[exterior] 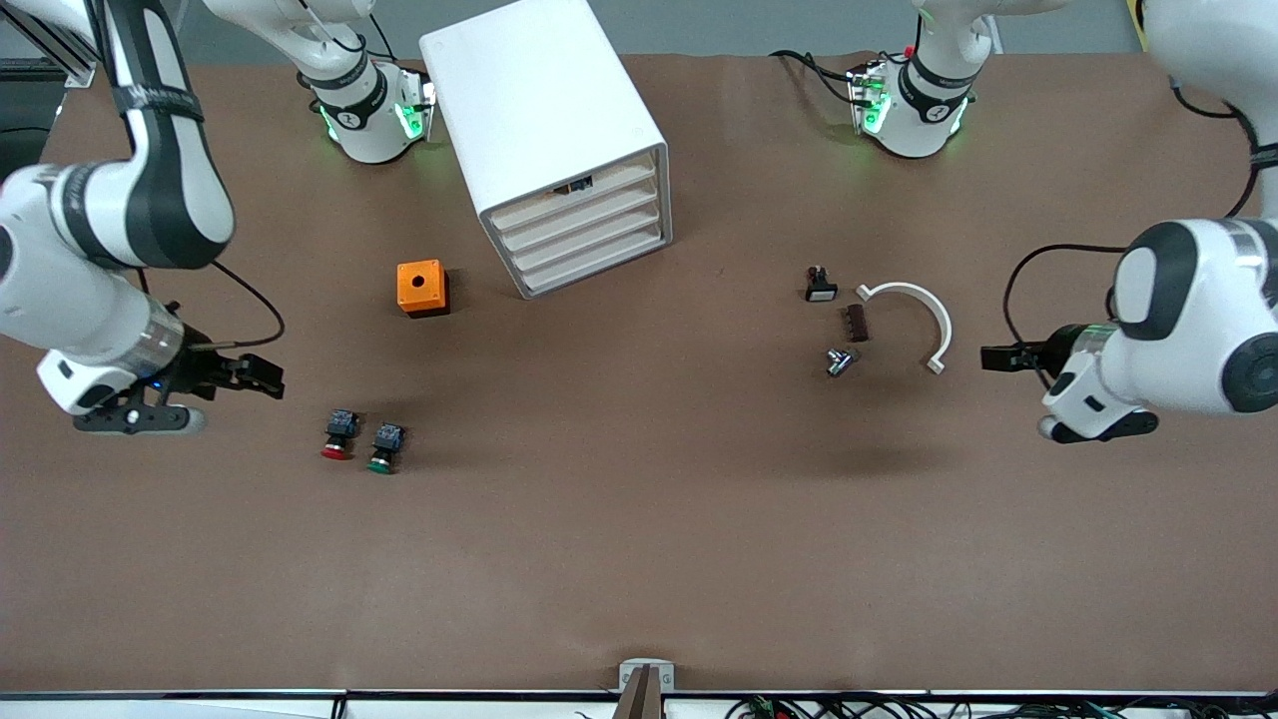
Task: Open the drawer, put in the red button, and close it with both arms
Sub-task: 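Move the right gripper to the red button while the left gripper approaches the cabinet, then grasp the red button with the right gripper while the left gripper reaches the drawer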
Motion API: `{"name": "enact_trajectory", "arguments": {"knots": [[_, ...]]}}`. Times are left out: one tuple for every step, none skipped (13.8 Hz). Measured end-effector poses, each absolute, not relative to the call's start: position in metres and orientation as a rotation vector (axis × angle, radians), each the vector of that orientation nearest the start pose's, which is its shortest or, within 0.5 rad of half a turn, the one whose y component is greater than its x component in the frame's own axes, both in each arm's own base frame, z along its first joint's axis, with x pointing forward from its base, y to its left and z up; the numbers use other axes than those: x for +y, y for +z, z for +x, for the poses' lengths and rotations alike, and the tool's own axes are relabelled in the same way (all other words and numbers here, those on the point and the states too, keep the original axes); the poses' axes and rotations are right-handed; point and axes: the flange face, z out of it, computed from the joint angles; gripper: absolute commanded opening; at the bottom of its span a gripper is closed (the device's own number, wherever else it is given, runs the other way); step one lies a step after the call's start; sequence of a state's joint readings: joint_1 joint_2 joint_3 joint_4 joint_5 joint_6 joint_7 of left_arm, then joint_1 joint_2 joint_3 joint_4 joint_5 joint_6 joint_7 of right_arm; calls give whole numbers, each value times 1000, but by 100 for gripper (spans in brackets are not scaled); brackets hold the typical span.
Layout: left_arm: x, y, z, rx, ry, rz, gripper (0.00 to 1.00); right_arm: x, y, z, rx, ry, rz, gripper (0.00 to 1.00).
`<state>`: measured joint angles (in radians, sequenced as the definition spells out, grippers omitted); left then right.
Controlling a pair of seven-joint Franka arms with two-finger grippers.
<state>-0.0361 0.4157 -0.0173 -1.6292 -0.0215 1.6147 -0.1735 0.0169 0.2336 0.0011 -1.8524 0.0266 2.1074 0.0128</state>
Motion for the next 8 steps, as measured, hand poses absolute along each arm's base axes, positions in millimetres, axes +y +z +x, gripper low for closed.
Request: {"name": "enact_trajectory", "arguments": {"knots": [[-49, 341, 616, -212, 691, -3021, 100, 16, 381, 622, 15, -30, -3118, 100], [-63, 331, 615, -232, 709, -2999, 100, 18, 364, 624, 21, -26, -3119, 100], [-78, 323, 615, -257, 718, -2977, 100, 18, 346, 625, 30, -27, -3119, 100], [-92, 319, 616, -290, 712, -2960, 100, 16, 329, 625, 50, -36, -3119, 100], [-102, 321, 618, -336, 693, -2947, 100, 15, 314, 623, 88, -46, -3119, 100], [-114, 325, 621, -397, 671, -2939, 100, 14, 300, 620, 126, -54, -3118, 100], [-126, 330, 622, -470, 663, -2937, 100, 14, 287, 616, 161, -56, -3117, 100], [-140, 334, 622, -552, 675, -2934, 100, 14, 276, 613, 195, -45, -3115, 100]]}}
